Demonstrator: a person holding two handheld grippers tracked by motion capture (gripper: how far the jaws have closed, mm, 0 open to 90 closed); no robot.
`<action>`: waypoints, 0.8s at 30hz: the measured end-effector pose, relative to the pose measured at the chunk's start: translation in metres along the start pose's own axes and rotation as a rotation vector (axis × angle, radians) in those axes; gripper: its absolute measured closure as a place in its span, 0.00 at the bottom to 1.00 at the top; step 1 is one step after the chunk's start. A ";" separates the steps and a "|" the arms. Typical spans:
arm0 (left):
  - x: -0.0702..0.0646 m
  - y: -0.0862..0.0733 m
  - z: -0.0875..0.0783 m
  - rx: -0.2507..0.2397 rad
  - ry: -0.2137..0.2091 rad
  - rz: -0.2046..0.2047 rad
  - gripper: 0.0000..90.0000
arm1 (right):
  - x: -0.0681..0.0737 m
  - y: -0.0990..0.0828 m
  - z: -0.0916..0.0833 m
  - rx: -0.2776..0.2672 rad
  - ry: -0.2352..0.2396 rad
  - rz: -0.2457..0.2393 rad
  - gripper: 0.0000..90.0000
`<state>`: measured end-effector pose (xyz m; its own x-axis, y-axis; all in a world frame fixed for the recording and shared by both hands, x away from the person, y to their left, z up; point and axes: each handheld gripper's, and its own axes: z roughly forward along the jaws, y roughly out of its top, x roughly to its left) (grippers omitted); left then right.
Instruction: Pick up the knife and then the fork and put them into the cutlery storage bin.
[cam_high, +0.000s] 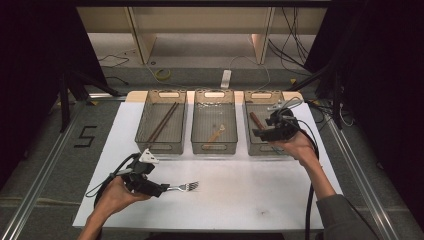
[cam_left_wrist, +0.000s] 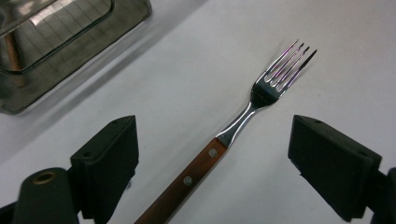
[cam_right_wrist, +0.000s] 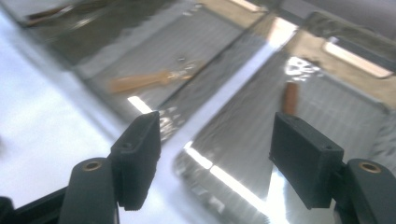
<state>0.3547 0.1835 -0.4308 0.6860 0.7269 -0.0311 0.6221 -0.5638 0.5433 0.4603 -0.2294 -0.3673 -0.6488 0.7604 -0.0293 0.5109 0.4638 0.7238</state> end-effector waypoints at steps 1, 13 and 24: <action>0.001 0.001 0.001 0.015 -0.004 0.006 0.17 | 0.004 -0.004 -0.003 -0.007 0.015 -0.005 0.38; 0.005 0.011 0.012 0.209 0.024 0.067 0.19 | 0.054 -0.047 -0.026 -0.073 0.118 -0.068 0.36; 0.017 0.005 0.019 0.290 0.000 0.060 0.27 | 0.074 -0.075 -0.028 -0.105 0.163 -0.061 0.36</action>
<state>0.3766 0.1853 -0.4443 0.7247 0.6890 -0.0059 0.6624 -0.6943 0.2814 0.3583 -0.2204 -0.4045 -0.7635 0.6450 0.0307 0.4122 0.4503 0.7920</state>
